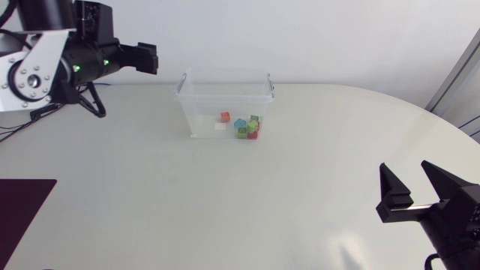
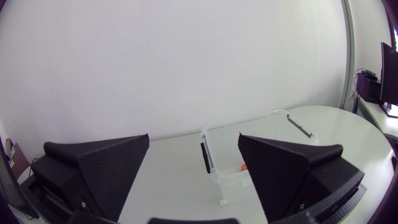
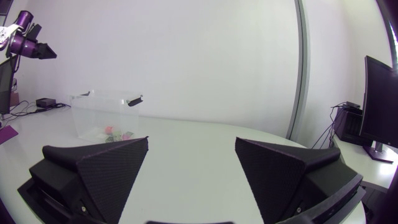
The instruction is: Place the duplo bricks in the container
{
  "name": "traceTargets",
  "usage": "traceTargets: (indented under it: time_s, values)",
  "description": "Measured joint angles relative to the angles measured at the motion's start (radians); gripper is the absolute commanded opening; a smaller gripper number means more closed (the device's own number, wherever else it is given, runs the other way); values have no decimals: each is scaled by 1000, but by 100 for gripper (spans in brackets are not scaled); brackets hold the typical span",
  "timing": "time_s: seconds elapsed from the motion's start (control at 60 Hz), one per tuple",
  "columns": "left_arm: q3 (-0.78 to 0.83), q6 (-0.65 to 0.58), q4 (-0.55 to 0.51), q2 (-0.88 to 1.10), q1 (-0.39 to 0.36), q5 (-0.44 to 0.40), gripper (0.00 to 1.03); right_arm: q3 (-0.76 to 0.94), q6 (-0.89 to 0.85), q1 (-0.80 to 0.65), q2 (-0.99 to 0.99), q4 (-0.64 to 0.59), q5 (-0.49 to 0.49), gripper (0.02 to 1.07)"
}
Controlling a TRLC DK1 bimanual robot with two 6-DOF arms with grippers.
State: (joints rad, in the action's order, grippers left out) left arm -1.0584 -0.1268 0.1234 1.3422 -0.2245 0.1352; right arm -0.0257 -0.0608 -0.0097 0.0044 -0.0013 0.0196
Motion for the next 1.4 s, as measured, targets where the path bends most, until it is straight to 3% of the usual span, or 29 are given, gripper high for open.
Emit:
traceTargets:
  time_s: [0.233, 0.417, 0.667, 1.4]
  values:
    - [225, 4, 70, -276, 24, -3, 100, 0, 0, 0, 0, 0, 0, 103]
    - [401, 4, 71, -468, 83, -23, 100, 0, 0, 0, 0, 0, 0, 103]
    - [659, 19, 65, -811, 89, -41, 99, 0, 0, 0, 0, 0, 0, 103]
    - [956, 81, -82, -1224, 190, -109, 99, 0, 20, 1, 0, 0, -9, 103]
